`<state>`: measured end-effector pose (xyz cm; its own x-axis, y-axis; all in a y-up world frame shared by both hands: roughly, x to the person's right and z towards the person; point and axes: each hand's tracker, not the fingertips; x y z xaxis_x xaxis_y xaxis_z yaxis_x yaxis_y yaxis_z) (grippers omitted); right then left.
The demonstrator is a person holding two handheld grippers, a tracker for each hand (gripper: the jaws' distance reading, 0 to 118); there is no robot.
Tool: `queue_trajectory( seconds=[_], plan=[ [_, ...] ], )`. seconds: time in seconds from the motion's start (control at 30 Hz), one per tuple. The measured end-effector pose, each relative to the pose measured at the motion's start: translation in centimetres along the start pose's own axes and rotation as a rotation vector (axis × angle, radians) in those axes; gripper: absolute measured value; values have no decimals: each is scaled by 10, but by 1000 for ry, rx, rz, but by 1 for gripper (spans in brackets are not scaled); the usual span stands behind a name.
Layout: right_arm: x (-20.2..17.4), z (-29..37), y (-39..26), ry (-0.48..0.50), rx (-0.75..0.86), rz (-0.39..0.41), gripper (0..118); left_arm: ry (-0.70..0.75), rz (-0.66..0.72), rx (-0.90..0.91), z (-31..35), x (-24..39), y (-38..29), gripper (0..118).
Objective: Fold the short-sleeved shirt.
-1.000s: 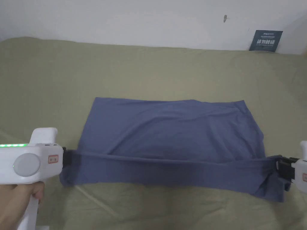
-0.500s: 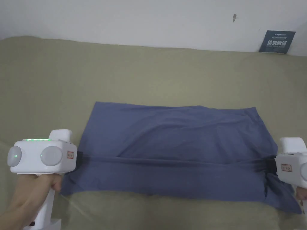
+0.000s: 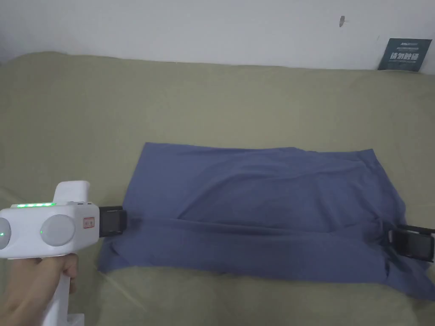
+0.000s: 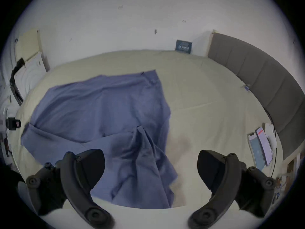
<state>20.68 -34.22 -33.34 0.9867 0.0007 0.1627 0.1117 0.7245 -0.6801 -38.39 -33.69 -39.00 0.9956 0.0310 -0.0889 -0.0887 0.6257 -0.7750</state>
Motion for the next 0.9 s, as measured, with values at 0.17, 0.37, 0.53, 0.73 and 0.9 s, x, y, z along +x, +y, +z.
queue_trajectory(
  seconds=[0.17,0.37,0.53,0.73,0.9],
  plan=[
    [10,37,-26,17,11,-58,17,-15,14,-1,16,-7,-18,1],
    [7,49,-54,39,-46,-45,7,-66,-15,-84,10,4,-38,0],
    [8,46,-59,47,-68,-48,7,-13,-57,-106,-13,16,-43,118],
    [10,31,-61,42,-92,-15,7,5,-45,-140,-22,32,-44,104],
    [15,16,-56,27,-90,6,80,-44,-46,-127,-23,35,-42,46]
  ],
)
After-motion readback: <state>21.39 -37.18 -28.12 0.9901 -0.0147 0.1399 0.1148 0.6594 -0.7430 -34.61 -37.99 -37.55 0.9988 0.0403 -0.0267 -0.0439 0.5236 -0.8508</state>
